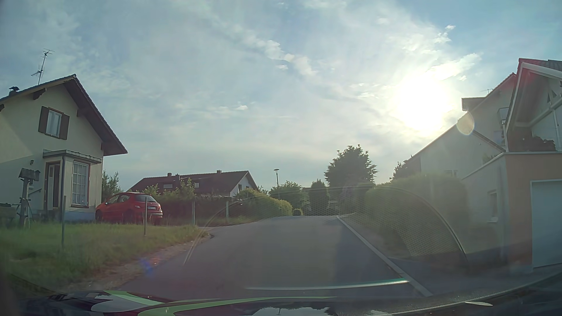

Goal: Follow the waypoints while adhering to traffic rules and regulations

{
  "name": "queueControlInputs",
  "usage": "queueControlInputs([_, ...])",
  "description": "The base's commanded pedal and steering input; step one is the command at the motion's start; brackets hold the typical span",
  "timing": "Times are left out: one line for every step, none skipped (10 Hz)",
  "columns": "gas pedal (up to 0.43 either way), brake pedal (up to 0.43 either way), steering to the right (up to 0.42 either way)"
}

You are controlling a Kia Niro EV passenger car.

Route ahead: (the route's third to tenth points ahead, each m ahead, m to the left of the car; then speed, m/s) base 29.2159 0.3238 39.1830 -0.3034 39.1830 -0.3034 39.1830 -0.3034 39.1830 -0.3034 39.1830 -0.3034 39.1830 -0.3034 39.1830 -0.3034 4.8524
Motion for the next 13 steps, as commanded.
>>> queueControlInputs([0.157,0.0,0.003])
queueControlInputs([0.15,0.0,0.003])
queueControlInputs([0.15,0.0,0.003])
queueControlInputs([0.157,0.0,0.004])
queueControlInputs([0.157,0.0,0.004])
queueControlInputs([0.169,0.0,0.006])
queueControlInputs([0.189,0.0,0.006])
queueControlInputs([0.189,0.0,0.006])
queueControlInputs([0.189,0.0,0.006])
queueControlInputs([0.189,0.0,0.008])
queueControlInputs([0.197,0.0,0.011])
queueControlInputs([0.197,0.0,0.016])
queueControlInputs([0.197,0.0,0.021])
